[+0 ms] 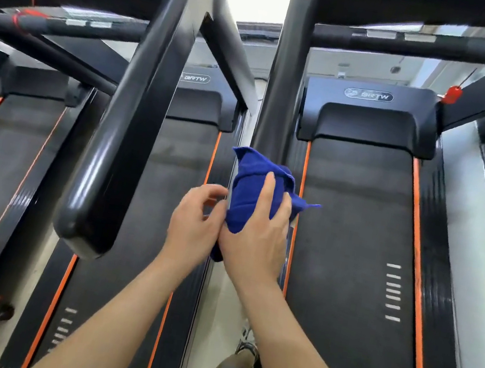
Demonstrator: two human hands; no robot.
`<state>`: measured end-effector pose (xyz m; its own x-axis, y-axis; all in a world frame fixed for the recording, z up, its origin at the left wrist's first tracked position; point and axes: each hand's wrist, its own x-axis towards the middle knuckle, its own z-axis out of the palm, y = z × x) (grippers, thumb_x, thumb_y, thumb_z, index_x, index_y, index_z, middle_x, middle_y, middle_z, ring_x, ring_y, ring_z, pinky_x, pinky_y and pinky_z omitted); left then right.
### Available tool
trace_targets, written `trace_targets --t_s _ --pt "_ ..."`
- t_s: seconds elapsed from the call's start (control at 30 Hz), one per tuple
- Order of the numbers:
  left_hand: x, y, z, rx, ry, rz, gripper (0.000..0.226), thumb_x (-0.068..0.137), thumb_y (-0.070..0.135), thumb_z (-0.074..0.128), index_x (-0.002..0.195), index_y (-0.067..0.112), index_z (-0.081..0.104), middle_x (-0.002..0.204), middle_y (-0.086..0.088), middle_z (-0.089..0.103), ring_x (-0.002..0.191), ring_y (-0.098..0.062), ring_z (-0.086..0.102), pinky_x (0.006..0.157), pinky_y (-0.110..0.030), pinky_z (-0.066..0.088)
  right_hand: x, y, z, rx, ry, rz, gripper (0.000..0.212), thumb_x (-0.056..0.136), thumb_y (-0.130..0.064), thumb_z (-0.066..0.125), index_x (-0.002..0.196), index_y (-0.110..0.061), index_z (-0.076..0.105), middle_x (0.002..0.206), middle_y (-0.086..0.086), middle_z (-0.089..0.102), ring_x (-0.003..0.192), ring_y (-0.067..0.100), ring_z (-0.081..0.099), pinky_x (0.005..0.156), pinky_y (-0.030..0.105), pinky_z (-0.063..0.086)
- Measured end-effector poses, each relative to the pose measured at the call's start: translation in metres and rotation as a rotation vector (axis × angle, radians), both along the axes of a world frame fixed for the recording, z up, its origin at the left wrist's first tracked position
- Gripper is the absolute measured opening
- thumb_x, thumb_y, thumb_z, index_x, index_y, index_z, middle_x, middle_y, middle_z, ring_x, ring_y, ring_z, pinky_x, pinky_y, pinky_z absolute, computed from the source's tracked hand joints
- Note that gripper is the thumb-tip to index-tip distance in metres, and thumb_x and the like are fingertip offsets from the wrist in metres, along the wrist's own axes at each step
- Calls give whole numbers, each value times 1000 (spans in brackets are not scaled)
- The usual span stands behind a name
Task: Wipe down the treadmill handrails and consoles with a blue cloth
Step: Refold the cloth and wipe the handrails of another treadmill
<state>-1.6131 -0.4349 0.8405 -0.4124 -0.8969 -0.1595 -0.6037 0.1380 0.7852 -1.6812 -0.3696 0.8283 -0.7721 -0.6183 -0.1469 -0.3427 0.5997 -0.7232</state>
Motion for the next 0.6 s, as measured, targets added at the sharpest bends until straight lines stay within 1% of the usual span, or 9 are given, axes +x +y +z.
trace_targets --t_s 0.03,0.07,0.13,0.2,0.27,0.3,0.43,0.5,0.6 --pt "-12 4 6 81 102 -31 22 94 21 56 114 30 58 114 14 62 103 3 57 88 -15 46 -2 -3 -4 14 36 5 91 86 -39 61 151 -32 -2 156 19 13 137 37 31 97 49 45" --pt "-22 6 10 175 152 -56 31 95 29 54 125 33 53 123 16 60 112 1 55 95 -18 44 -5 -6 -6 42 81 14 91 88 -35 61 152 -29 -5 155 21 15 137 36 32 97 48 46" --pt "-35 3 8 294 152 -79 53 89 47 49 140 38 39 136 16 52 122 -3 50 104 -28 39 -10 -13 -6 103 140 37 98 87 -33 64 150 -29 -11 154 22 15 137 34 34 100 43 45" --pt "-44 -11 4 353 136 -120 64 85 54 45 146 43 29 142 18 46 126 -4 47 108 -32 35 -19 -21 -3 124 123 74 99 88 -34 63 150 -30 -15 154 22 11 138 33 31 104 42 42" --pt "-56 -29 6 381 113 -162 61 90 55 40 148 45 23 139 21 42 126 -2 43 108 -30 31 -36 -35 0 137 107 101 99 88 -36 62 149 -34 -16 154 19 7 138 33 29 103 44 41" --pt "-65 -40 6 383 92 -180 59 90 56 37 147 46 24 137 20 44 125 -5 44 108 -32 31 -46 -45 1 142 102 99 101 86 -37 64 149 -37 -15 153 18 8 136 33 31 100 45 42" --pt "-111 -81 12 336 7 -215 55 87 60 29 139 43 31 132 -1 58 116 -26 54 103 -46 39 -90 -89 8 151 66 103 107 80 -34 71 149 -42 -11 151 16 12 130 36 40 95 46 44" --pt "-130 -102 12 329 -20 -222 52 92 55 28 141 39 29 130 -9 58 113 -30 55 100 -44 41 -108 -107 9 175 53 109 110 77 -34 73 148 -45 -11 151 16 13 127 35 43 94 47 45" --pt "-152 -123 12 330 -15 -211 51 97 49 27 146 35 26 133 -6 55 115 -26 54 97 -39 41 -130 -129 11 175 49 105 110 76 -37 72 147 -46 -11 148 16 18 121 36 47 93 50 48"
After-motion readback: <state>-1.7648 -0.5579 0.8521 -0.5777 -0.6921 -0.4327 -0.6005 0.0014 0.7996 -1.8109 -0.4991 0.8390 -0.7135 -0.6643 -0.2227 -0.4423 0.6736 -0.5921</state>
